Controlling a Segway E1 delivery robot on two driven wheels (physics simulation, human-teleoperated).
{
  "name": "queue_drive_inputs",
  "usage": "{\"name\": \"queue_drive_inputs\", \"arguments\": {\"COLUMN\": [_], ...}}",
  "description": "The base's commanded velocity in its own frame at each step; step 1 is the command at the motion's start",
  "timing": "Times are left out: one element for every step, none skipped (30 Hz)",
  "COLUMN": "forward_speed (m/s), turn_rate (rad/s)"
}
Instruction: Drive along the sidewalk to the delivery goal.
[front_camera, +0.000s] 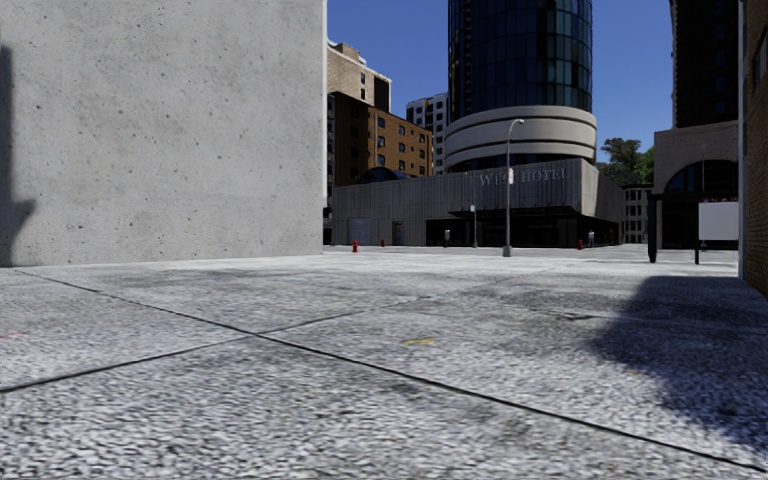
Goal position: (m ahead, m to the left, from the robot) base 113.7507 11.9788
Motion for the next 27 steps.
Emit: {"name": "queue_drive_inputs", "arguments": {"forward_speed": [2.00, 2.00, 2.00, 2.00, 2.00, 2.00, 2.00, 2.00, 2.00, 2.00, 2.00, 2.00, 2.00, 2.00, 2.00, 2.00, 2.00, 2.00, 2.00, 2.00, 2.00, 2.00, 2.00, 2.00, 2.00, 2.00, 2.00], "turn_rate": [0.00, 0.00, 0.00, 0.00, 0.00, 0.00, 0.00, 0.00, 0.00, 0.00, 0.00, 0.00, 0.00, 0.00, 0.00, 0.00, 0.00, 0.00, 0.00, 0.00, 0.00, 0.00, 0.00, 0.00, 0.00, 0.00, 0.00]}}
